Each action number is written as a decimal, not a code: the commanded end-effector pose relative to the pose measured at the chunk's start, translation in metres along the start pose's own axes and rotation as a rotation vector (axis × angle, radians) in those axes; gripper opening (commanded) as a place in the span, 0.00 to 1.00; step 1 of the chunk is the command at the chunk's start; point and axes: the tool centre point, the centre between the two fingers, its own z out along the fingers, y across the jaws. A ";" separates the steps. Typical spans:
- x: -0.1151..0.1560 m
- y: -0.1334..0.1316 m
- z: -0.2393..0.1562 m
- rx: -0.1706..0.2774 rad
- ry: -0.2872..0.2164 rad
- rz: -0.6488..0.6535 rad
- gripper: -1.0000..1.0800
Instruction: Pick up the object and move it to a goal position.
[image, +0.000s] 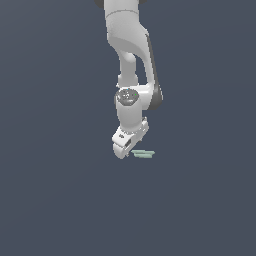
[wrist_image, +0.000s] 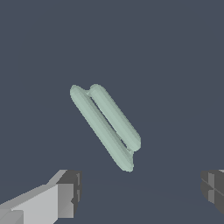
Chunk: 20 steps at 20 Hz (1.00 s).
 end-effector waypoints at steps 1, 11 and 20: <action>0.002 -0.004 0.006 0.002 0.017 -0.071 1.00; 0.014 -0.019 0.023 0.000 0.093 -0.346 1.00; 0.025 -0.031 0.031 -0.018 0.163 -0.556 1.00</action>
